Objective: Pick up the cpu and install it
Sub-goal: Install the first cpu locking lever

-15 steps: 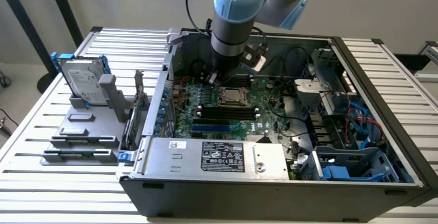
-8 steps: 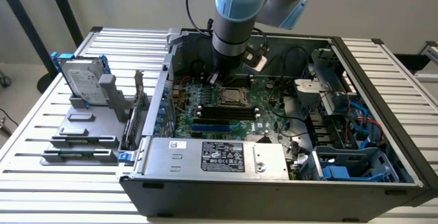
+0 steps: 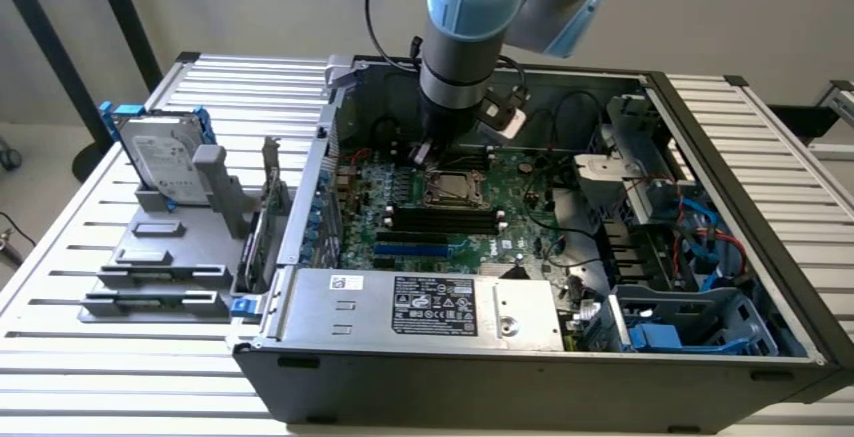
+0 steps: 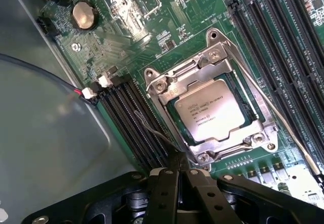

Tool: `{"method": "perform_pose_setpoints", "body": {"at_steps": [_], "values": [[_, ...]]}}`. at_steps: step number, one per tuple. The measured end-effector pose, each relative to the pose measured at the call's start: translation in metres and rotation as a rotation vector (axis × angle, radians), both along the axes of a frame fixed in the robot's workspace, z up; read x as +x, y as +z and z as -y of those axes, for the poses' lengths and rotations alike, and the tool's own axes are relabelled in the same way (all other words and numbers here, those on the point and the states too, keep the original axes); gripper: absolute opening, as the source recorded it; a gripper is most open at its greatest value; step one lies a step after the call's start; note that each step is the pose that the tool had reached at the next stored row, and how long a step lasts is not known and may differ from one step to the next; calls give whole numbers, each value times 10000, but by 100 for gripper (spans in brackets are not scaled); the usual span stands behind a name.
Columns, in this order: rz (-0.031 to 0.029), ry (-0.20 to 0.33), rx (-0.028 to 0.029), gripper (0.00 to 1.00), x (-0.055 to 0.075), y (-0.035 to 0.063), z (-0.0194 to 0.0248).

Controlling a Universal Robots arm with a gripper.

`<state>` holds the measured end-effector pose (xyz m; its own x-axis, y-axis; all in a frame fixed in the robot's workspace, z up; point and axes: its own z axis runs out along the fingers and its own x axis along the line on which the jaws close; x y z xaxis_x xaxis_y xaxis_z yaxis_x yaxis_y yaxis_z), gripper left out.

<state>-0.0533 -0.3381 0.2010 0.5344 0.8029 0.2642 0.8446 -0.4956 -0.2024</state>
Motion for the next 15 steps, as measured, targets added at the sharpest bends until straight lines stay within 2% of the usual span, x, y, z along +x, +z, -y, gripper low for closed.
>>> {"method": "perform_pose_setpoints", "body": {"at_steps": [6, 10, 15], "values": [[-44, -96, -48, 11, 4, -9, -38], [-70, -124, -85, 11, 11, -16, -38], [-71, -136, -98, 11, 50, -37, -38]]}}
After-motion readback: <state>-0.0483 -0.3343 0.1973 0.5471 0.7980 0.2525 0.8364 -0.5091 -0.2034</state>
